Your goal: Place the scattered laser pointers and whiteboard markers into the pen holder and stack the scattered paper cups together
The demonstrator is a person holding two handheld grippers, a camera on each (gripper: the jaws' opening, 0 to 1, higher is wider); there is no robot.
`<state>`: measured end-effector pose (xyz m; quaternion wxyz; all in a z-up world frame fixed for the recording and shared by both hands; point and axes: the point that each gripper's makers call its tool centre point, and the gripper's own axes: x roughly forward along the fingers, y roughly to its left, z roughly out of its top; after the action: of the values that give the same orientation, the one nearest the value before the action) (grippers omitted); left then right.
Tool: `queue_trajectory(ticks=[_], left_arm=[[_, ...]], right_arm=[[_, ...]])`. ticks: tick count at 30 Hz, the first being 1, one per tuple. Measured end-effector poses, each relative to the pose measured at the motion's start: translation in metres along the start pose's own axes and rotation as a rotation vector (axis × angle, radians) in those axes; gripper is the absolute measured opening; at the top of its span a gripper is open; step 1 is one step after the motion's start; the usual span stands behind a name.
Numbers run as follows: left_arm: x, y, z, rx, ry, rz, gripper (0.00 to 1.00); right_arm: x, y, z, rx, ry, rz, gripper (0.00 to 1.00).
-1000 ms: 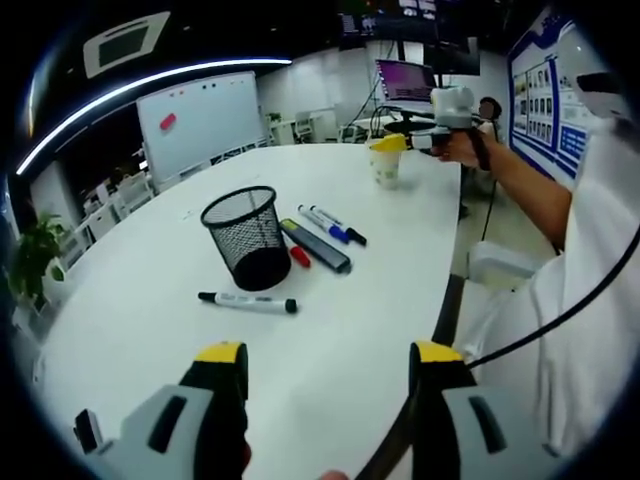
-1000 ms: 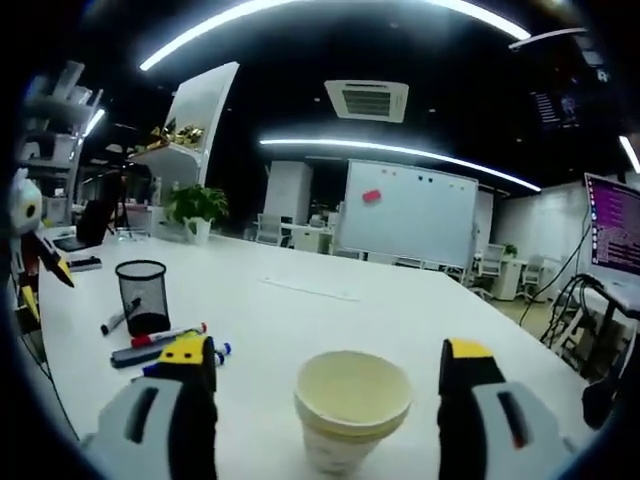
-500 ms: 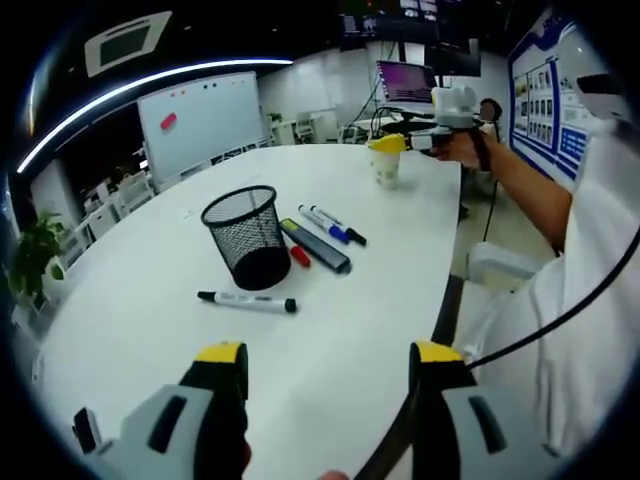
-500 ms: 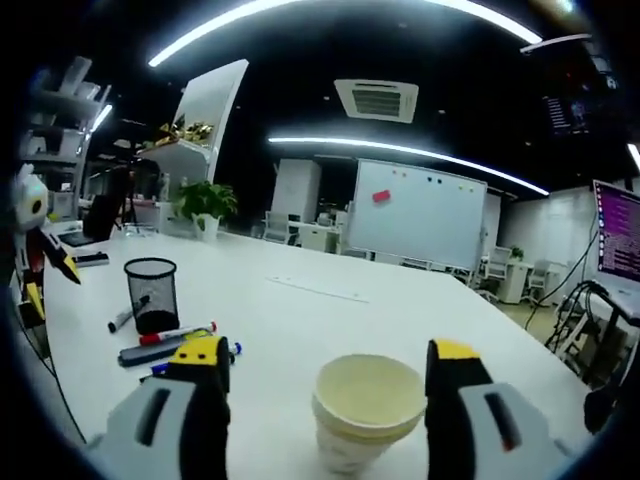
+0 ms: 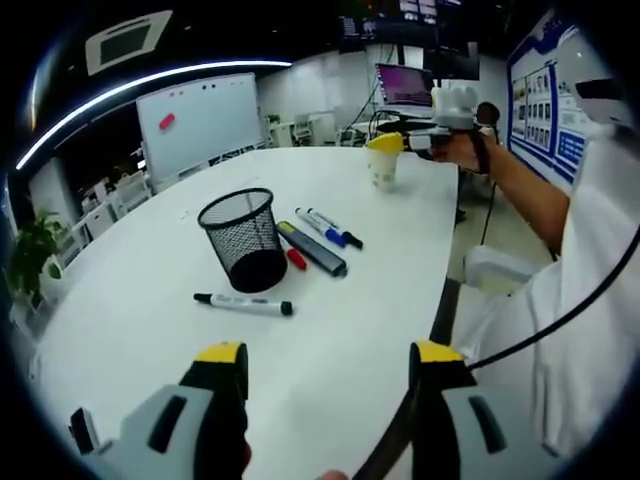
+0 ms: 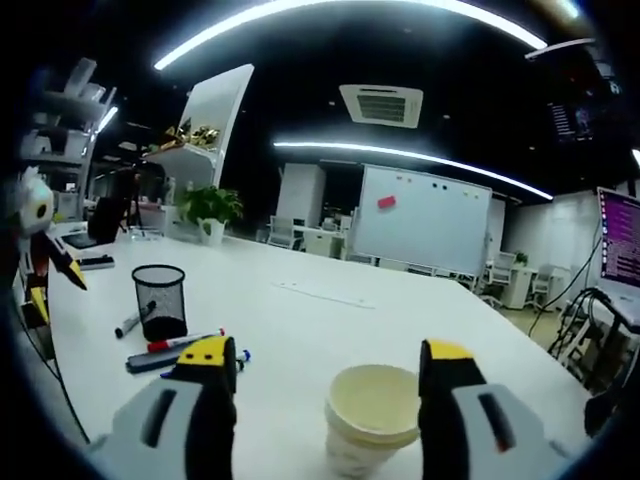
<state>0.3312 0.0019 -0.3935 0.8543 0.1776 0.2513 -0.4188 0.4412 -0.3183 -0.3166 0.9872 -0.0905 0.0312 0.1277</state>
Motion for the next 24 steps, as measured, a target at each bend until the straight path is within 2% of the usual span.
queue_trajectory(ticks=[6,11,16,19,24], left_arm=[[0.0,-0.001,-0.002,-0.002,0.005,-0.002,0.66],[0.0,-0.003,-0.002,0.001,0.008,-0.006,0.66],[0.0,-0.005,0.0,0.001,0.002,-0.015,0.66],[0.0,-0.004,0.0,0.002,0.004,-0.013,0.66],[0.0,-0.004,0.0,0.003,0.005,-0.013,0.66]], right_arm=[[-0.001,-0.007,-0.004,0.003,0.019,-0.028,0.66],[-0.001,-0.006,-0.009,0.011,0.045,-0.02,0.61],[-0.004,-0.01,-0.006,0.027,0.036,-0.033,0.58],[-0.004,-0.002,-0.003,0.028,0.022,0.003,0.58],[0.0,0.005,-0.012,0.012,0.067,0.016,0.57]])
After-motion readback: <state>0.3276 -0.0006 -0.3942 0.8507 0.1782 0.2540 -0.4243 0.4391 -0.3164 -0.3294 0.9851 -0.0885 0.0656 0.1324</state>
